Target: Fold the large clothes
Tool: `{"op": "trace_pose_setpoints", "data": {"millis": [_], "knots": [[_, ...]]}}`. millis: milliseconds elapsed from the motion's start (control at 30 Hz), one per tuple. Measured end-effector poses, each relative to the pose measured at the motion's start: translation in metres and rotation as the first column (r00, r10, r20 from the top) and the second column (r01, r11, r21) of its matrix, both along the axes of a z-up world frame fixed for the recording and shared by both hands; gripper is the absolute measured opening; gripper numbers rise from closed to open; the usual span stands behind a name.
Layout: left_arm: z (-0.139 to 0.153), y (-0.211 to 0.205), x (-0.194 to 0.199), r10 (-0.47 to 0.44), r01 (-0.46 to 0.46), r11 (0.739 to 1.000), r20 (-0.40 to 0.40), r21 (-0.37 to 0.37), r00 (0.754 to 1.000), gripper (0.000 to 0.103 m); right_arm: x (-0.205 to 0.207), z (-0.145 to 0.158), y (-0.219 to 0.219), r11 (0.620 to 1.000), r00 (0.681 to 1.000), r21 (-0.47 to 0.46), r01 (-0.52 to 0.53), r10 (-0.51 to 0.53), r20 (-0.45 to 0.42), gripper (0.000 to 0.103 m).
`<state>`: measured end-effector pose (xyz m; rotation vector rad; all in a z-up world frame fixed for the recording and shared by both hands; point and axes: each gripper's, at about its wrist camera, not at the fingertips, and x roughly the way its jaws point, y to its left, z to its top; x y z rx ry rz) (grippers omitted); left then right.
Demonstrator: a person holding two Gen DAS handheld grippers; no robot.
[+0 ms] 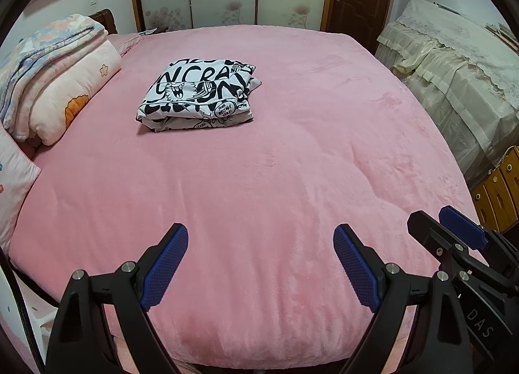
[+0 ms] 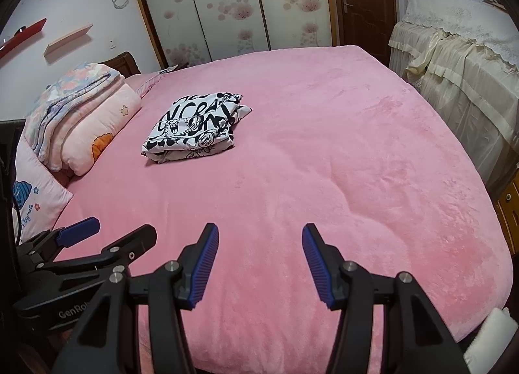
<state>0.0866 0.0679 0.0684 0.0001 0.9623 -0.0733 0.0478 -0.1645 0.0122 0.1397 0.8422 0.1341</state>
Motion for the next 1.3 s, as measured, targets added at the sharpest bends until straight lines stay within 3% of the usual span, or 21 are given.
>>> {"op": "trace_pose_setpoints", "data": {"millis": [1300], "knots": [[-0.006, -0.002, 0.014, 0.017, -0.017, 1.0, -0.014, 0.001, 1.0, 0.089, 0.015, -0.004, 0.002, 1.0, 1.0, 0.004, -0.001, 0.001, 0.009, 0.054]]}}
